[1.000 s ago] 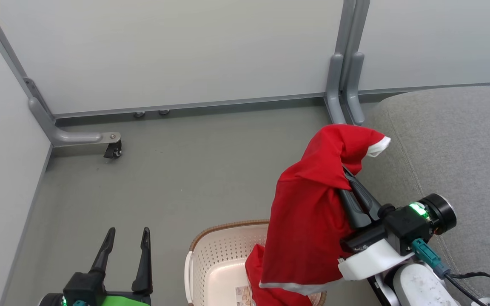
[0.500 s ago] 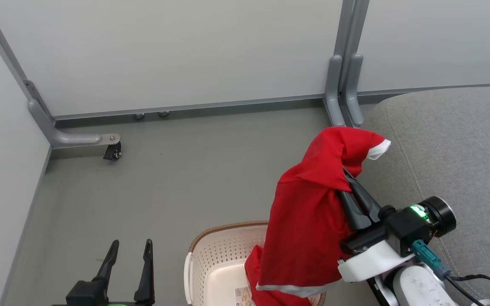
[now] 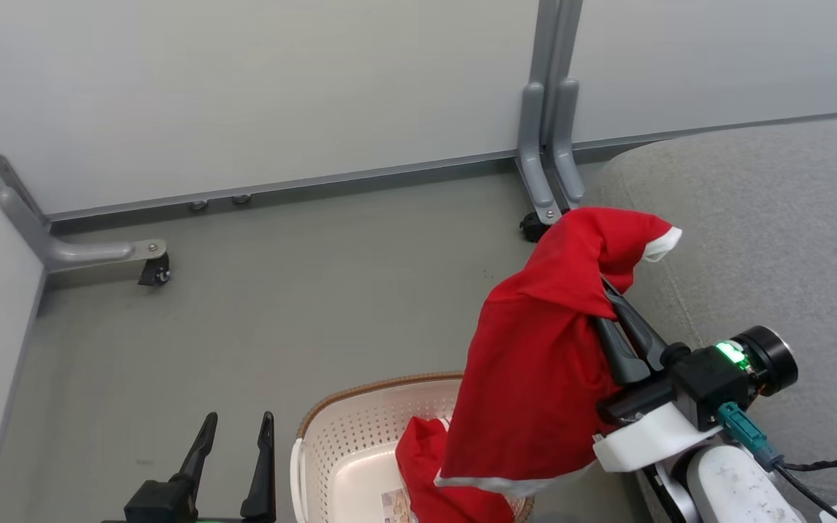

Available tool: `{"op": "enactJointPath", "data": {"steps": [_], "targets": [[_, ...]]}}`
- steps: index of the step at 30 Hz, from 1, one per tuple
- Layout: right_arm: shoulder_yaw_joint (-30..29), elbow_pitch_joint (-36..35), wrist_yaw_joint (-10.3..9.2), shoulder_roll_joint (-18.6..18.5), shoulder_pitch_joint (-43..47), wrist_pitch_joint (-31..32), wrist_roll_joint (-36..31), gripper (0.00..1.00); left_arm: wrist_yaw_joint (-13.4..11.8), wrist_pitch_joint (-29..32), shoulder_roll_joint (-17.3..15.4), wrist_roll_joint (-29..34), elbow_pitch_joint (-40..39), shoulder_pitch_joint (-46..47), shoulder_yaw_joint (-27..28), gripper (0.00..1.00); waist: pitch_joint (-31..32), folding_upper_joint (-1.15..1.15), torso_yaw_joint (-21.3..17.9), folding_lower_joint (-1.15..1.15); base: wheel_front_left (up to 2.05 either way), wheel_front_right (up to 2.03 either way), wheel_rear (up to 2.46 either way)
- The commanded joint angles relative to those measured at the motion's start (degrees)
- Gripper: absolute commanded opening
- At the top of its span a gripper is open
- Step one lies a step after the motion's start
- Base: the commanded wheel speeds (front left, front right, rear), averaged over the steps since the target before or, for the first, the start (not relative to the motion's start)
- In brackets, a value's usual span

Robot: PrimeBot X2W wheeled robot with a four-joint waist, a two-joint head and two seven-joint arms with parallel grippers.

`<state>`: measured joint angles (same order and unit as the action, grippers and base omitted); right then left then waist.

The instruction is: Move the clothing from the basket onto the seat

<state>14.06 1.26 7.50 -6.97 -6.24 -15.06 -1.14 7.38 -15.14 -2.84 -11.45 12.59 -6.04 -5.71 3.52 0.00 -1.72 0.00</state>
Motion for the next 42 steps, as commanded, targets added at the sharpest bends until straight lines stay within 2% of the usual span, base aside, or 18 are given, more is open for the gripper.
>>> {"op": "enactJointPath", "data": {"steps": [1, 10, 24, 35, 42], "targets": [[-0.3, -0.2, -0.02, -0.5, -0.6, -0.2, -0.3, 0.00, 0.2, 0.0, -0.1, -0.5, -0.1, 0.4, 0.0, 1.00, -0.7, 0.00, -2.9, 0.00, 0.00, 0.00, 0.00], [-2.3, -0.9, -0.02, -1.7, -1.1, -0.2, -0.7, 0.00, 0.2, 0.0, -0.1, -0.8, -0.3, 1.8, -0.9, 1.00, -2.4, 0.00, -11.7, 0.00, 0.00, 0.00, 0.00], [-10.2, -3.1, -0.03, -0.8, 2.9, -0.2, -1.5, 0.00, 0.2, 0.0, -0.1, -0.7, 0.7, 3.9, -2.2, 1.00, -4.2, 0.00, -24.7, 0.00, 0.00, 0.00, 0.00], [-17.6, -7.0, -0.04, 1.3, 6.2, -0.2, -2.2, 0.00, 0.2, 0.0, -0.2, 1.2, 3.8, 10.6, -7.3, 1.00, -8.3, 0.00, -27.3, 0.00, 0.00, 0.00, 0.00], [-18.7, -7.6, -0.04, 1.2, 6.2, -0.2, -2.6, 0.00, 0.2, 0.0, -0.2, 0.7, 4.2, 10.9, -8.2, 1.00, -8.4, 0.00, -27.4, 0.00, 0.00, 0.00, 0.00]]}}
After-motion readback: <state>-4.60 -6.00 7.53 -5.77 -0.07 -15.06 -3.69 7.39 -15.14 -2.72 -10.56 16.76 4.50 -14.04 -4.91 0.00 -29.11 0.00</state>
